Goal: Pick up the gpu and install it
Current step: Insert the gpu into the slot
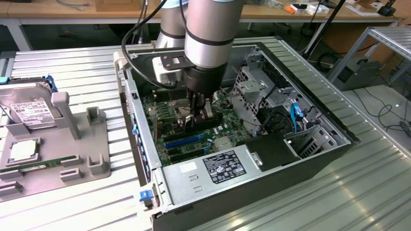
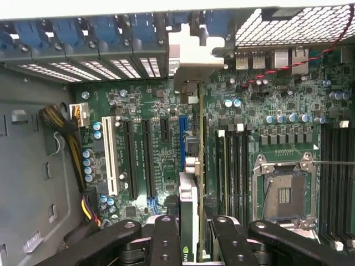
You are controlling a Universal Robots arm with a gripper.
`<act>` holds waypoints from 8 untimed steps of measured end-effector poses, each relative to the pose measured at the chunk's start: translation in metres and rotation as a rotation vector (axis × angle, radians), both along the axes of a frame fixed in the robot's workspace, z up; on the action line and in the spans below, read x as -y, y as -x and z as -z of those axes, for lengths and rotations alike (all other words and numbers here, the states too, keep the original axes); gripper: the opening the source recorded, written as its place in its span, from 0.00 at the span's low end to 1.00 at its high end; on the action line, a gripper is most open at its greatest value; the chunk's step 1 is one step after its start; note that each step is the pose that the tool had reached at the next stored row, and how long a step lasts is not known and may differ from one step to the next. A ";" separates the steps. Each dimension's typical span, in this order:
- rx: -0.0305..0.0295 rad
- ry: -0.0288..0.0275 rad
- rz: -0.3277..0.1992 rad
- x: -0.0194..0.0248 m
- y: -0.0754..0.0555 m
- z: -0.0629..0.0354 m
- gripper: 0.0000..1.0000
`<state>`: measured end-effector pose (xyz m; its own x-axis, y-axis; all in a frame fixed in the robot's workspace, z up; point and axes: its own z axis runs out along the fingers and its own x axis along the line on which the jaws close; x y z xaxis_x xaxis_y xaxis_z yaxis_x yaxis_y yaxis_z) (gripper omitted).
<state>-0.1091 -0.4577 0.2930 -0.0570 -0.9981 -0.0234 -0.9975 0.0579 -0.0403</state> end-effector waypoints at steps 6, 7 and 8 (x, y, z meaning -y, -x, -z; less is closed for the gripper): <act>0.0000 0.0000 0.000 0.0033 0.004 0.0021 0.27; 0.0000 -0.0001 0.000 0.0038 0.004 0.0029 0.27; 0.0001 -0.0002 0.000 0.0044 0.004 0.0039 0.27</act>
